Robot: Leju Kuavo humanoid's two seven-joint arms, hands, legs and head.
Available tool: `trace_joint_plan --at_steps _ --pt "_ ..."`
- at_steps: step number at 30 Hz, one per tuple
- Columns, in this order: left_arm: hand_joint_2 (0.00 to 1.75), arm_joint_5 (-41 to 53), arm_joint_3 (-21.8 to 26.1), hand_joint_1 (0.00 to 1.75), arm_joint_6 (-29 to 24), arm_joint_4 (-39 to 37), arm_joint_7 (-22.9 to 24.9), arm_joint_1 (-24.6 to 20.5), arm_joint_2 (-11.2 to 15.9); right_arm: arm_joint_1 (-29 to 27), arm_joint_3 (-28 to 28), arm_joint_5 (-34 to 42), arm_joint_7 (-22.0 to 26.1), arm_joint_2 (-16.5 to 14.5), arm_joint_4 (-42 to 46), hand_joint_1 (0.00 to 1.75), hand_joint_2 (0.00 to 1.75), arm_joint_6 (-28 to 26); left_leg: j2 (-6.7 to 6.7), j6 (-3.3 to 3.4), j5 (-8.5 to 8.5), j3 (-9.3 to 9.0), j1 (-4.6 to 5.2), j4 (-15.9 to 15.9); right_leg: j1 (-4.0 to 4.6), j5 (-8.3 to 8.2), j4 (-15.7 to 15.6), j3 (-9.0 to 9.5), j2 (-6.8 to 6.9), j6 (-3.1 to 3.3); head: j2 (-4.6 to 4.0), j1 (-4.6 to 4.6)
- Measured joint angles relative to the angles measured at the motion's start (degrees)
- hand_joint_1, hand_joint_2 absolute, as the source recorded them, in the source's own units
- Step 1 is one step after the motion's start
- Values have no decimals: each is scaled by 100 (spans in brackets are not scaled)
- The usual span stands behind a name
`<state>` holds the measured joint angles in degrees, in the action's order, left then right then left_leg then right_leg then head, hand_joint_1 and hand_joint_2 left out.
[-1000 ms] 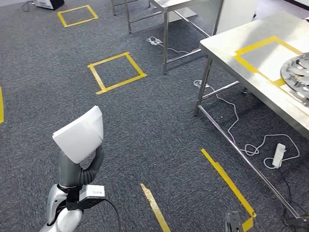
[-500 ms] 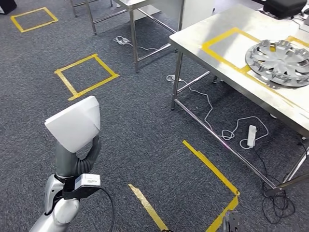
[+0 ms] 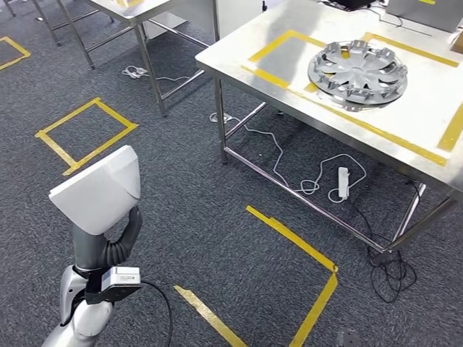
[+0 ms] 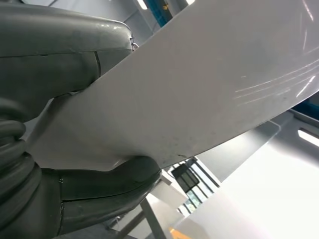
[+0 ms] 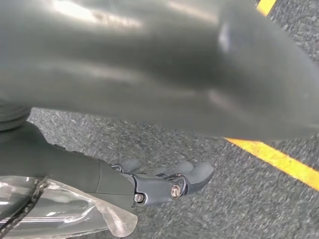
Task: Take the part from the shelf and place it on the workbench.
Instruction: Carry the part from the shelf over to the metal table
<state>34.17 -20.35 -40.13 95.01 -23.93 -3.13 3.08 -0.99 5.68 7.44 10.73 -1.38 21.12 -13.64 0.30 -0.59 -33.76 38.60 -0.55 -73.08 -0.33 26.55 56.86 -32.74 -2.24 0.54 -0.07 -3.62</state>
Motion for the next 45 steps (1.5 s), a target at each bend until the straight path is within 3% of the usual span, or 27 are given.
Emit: trace_joint_plan --at_steps 2,4,7,9,12,13,14,15,18,20,23,24,25,28,29,30,31,33,34,35,38,40,43,44,45 --pt "175 -54 7 175 0 0 -56 -28 0 21 5 -26 8 -8 -15 0 0 -92 -42 49 465 -296 0 758 1 14 15 16 -86 -16 0 -1" --pt "175 -153 8 175 0 -2 -147 -57 -9 65 12 -33 2 -12 -22 0 0 -86 -101 95 701 -533 8 1370 13 26 42 -9 -139 -62 0 -5" --pt "175 -250 11 175 0 -9 -242 -85 -44 104 30 -35 -6 -11 -31 0 0 -36 -114 150 716 -549 21 1496 5 21 41 -56 -162 -160 0 -7" --pt "175 -294 18 175 1 -15 -304 -102 -68 121 48 -41 -10 -9 -36 0 0 -4 -87 214 752 -560 -1 1546 5 139 180 -138 -63 -216 0 -24" --pt "175 -345 30 175 2 -34 -395 -106 -99 174 85 -55 -18 -10 -46 0 0 43 -21 260 773 -552 -8 1567 -17 644 1170 -613 140 -275 0 -69" --pt "175 -354 33 175 2 -48 -417 -100 -104 183 95 -57 -19 -10 -54 0 0 50 3 260 772 -548 -5 1566 -27 760 1508 -773 164 -295 0 -71" --pt "175 -355 36 175 2 -60 -433 -94 -107 184 101 -57 -19 -10 -65 0 0 52 21 259 771 -547 -4 1565 -34 775 1667 -847 175 -311 0 -71" --pt "175 -357 39 175 2 -70 -447 -90 -111 182 105 -56 -19 -10 -77 0 0 55 33 257 770 -549 -7 1564 -40 683 1600 -811 181 -321 0 -73" --pt "175 -360 45 175 2 -79 -466 -87 -131 190 124 -56 -19 -7 -99 0 0 60 51 215 758 -560 -3 1554 -45 178 470 -222 236 -306 0 -73" --pt "175 -358 49 175 2 -79 -469 -91 -137 208 144 -58 -19 -6 -110 0 0 67 57 152 760 -552 17 1542 -30 88 49 9 258 -255 0 -66" --pt "175 -355 59 175 4 -79 -487 -94 -139 197 163 -61 -19 -7 -139 0 0 84 57 55 751 -543 6 1523 -15 76 31 20 238 -148 0 -64" --pt "175 -359 66 175 4 -79 -502 -99 -140 196 171 -62 -15 -7 -146 0 0 98 49 25 678 -512 -3 1435 -21 65 20 24 235 -106 0 -56" --pt "175 -367 73 175 3 -79 -516 -106 -140 201 177 -63 -12 -6 -149 0 0 113 39 -2 543 -432 -9 1236 -29 52 7 30 233 -66 0 -46" --pt "175 -393 79 175 2 -79 -538 -119 -140 228 190 -72 -4 -4 -156 0 0 140 21 -35 -7 47 -14 124 -18 50 3 30 222 -5 0 -27" --pt "175 -397 79 175 2 -79 -538 -119 -140 233 192 -74 -4 -4 -160 0 0 143 19 -33 -69 151 -14 -116 -10 50 4 30 214 -1 0 -27" --pt "175 -400 79 175 2 -79 -538 -120 -139 236 195 -75 -4 -4 -164 0 0 145 17 -22 -15 156 -13 -138 -2 50 6 32 202 -1 0 -27" --pt "175 -401 79 175 2 -79 -538 -123 -139 242 197 -76 -4 -6 -168 0 0 144 15 0 144 52 -10 72 5 51 8 38 188 -2 0 -26" --pt "175 -401 79 175 2 -79 -535 -138 -138 259 205 -80 -4 -13 -172 0 0 145 0 71 536 -332 7 862 23 56 15 50 162 -12 0 -27" --pt "175 -401 79 175 2 -79 -527 -152 -139 270 213 -84 -6 -15 -173 0 0 148 -7 100 650 -493 17 1206 35 60 25 44 152 -27 0 -29" --pt "175 -401 78 175 2 -79 -515 -162 -139 278 222 -89 -9 -17 -175 0 0 152 -14 121 694 -582 29 1411 42 60 33 30 147 -48 -1 -33" --pt "175 -402 75 175 3 -81 -488 -175 -138 285 251 -107 -20 -17 -182 0 0 163 -13 167 700 -600 37 1529 30 59 38 -15 147 -140 -1 -32" --pt "175 -403 76 175 3 -81 -487 -192 -148 296 269 -118 -21 -16 -184 0 0 163 0 224 735 -609 12 1575 21 206 231 -123 158 -201 0 -48" --pt "175 -411 77 175 4 -84 -490 -199 -169 309 293 -123 -23 -17 -185 0 0 166 21 255 750 -599 2 1590 -13 718 1301 -632 172 -271 0 -72" --pt "175 -414 77 175 4 -87 -490 -197 -173 306 298 -123 -25 -17 -187 0 0 167 24 255 750 -597 2 1589 -23 805 1603 -781 174 -289 0 -73" --pt "175 -415 77 175 4 -91 -490 -196 -177 303 301 -123 -27 -16 -188 0 0 165 25 253 749 -598 0 1588 -31 780 1706 -837 176 -303 0 -76"
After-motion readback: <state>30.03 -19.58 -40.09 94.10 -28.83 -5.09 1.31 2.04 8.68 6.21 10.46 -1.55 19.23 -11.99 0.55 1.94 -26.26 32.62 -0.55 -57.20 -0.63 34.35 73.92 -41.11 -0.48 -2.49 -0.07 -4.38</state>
